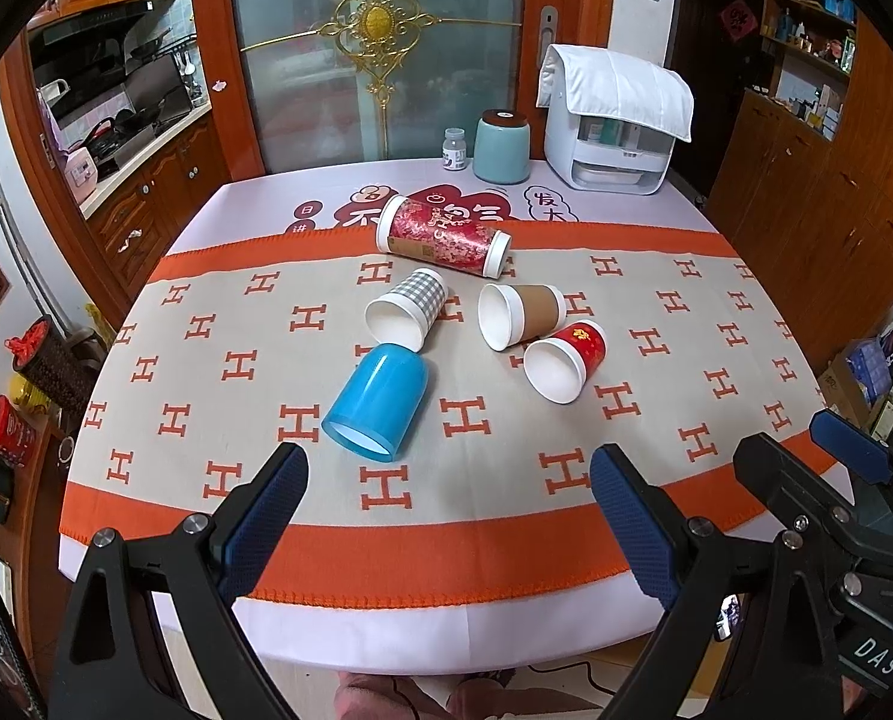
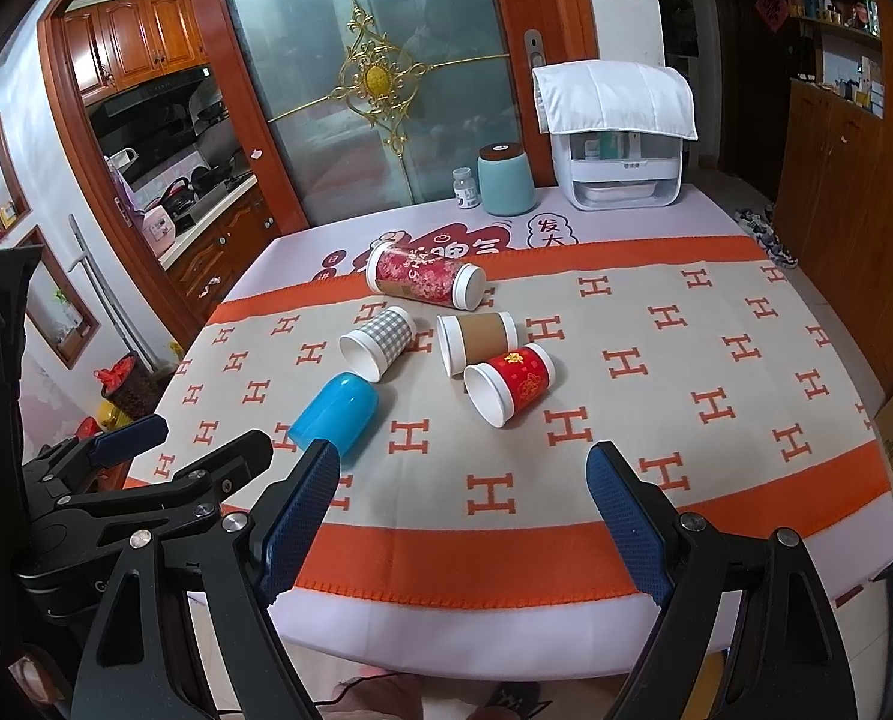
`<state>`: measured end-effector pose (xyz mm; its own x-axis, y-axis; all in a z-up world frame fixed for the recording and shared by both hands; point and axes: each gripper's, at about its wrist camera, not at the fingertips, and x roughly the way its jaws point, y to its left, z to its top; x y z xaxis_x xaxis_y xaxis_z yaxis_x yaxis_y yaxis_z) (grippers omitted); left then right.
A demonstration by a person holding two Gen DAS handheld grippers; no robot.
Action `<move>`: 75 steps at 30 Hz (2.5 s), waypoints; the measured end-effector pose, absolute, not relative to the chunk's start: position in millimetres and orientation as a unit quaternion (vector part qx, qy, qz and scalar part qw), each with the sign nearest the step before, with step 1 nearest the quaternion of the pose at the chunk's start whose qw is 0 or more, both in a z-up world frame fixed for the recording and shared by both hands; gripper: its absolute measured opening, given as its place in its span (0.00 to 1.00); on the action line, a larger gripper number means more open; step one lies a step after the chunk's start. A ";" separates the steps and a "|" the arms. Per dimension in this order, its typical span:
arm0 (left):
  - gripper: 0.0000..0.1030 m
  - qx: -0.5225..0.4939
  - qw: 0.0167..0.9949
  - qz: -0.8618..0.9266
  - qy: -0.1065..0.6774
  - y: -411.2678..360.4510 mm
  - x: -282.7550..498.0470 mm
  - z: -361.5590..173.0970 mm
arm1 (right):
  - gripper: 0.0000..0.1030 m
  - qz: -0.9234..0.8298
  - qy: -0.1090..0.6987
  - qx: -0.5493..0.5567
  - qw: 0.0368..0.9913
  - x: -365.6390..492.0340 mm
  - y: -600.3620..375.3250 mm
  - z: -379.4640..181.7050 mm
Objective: Flip cup upside down
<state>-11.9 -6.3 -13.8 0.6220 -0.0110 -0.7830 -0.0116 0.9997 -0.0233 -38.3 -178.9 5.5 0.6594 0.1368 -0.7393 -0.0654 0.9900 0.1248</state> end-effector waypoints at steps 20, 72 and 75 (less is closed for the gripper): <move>0.91 -0.002 0.878 0.004 0.479 25.2 28.0 -18.9 | 0.83 0.067 0.441 0.063 0.893 10.3 -152.2 -10.8; 0.68 0.081 0.682 -0.182 0.703 24.1 230.9 -218.9 | 0.67 -0.032 0.651 0.253 0.715 173.9 -129.2 -268.4; 0.68 0.060 0.685 -0.175 0.705 35.3 229.5 -218.8 | 0.66 -0.031 0.651 0.255 0.714 169.8 -132.0 -265.3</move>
